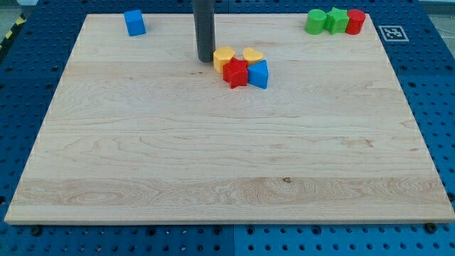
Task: Locate your hand below the green star
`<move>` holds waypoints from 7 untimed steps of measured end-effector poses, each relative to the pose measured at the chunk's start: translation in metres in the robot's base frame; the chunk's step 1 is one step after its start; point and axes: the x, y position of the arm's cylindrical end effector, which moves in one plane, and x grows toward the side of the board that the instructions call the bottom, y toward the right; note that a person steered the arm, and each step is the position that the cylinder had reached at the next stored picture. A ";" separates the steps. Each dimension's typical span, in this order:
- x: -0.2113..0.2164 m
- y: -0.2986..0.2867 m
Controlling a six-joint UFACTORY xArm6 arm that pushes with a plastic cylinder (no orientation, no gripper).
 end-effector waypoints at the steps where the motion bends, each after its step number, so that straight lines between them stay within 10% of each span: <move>1: 0.000 0.000; 7: -0.063 0.071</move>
